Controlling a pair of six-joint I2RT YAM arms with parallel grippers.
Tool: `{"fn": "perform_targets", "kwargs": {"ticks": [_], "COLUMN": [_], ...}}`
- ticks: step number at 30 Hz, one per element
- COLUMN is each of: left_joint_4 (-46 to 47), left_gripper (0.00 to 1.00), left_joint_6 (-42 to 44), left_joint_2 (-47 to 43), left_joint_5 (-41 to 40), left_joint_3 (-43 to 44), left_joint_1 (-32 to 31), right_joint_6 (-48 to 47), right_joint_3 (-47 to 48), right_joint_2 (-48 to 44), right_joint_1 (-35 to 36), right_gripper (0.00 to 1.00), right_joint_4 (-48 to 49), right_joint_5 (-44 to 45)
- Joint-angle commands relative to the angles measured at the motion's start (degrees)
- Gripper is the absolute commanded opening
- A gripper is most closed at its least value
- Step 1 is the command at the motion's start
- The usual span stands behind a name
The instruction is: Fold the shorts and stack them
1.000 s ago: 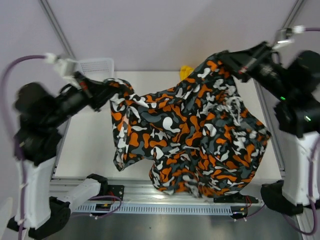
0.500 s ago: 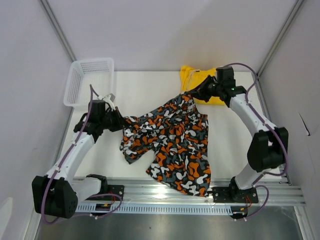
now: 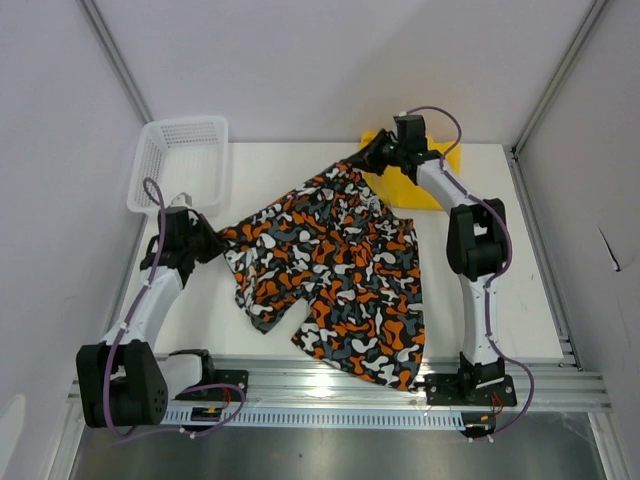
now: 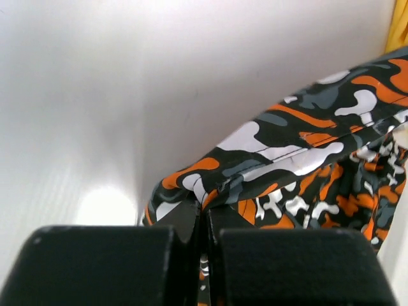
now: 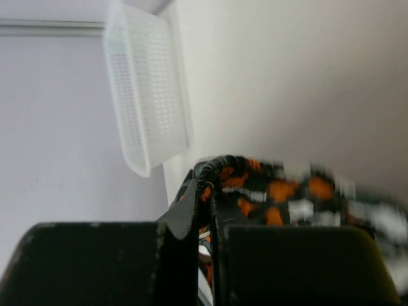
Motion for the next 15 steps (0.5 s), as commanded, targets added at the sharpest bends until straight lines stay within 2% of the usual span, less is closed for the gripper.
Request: {"fn": "perform_targets", "kwargs": {"ticks": [1, 3, 4, 5, 6, 7, 8, 9, 15], "left_joint_4": [4.91, 5.35, 5.44, 5.09, 4.65, 3.34, 2.63, 1.93, 2.01], "left_gripper": [0.02, 0.09, 0.34, 0.50, 0.64, 0.87, 0.98, 0.99, 0.99], "left_joint_6": [-1.32, -1.75, -1.93, -2.20, -2.81, -2.81, -2.81, -2.90, -2.64], "left_joint_2": [0.46, 1.77, 2.04, 2.22, 2.05, 1.44, 0.99, 0.55, -4.63], "left_joint_5": [-0.88, -1.05, -2.27, -3.41, -4.91, -7.53, -8.78, -9.74, -10.28], "left_joint_3": [0.57, 0.66, 0.40, 0.31, 0.22, 0.14, 0.31, 0.48, -0.48], "left_joint_1": [3.52, 4.22, 4.23, 4.23, 4.31, 4.23, 4.23, 4.23, 3.61], "right_joint_6": [-0.08, 2.71, 4.13, 5.71, 8.51, 9.23, 9.42, 8.63, 2.66], "right_joint_3": [12.27, 19.46, 22.12, 24.84, 29.57, 31.53, 33.03, 33.74, 24.27], "right_joint_2": [5.62, 9.92, 14.64, 17.04, 19.24, 22.65, 23.64, 23.91, 16.46], "right_joint_1": [1.80, 2.77, 2.95, 3.56, 3.91, 4.18, 4.44, 4.79, 4.01], "right_gripper": [0.00, 0.00, 0.06, 0.22, 0.53, 0.62, 0.69, 0.83, 0.87], "right_joint_4": [7.90, 14.10, 16.06, 17.99, 21.49, 22.40, 22.58, 22.24, 21.45], "right_joint_5": [-0.55, -1.60, -3.08, -3.71, -4.24, -4.33, -3.98, -3.54, -1.34]}}
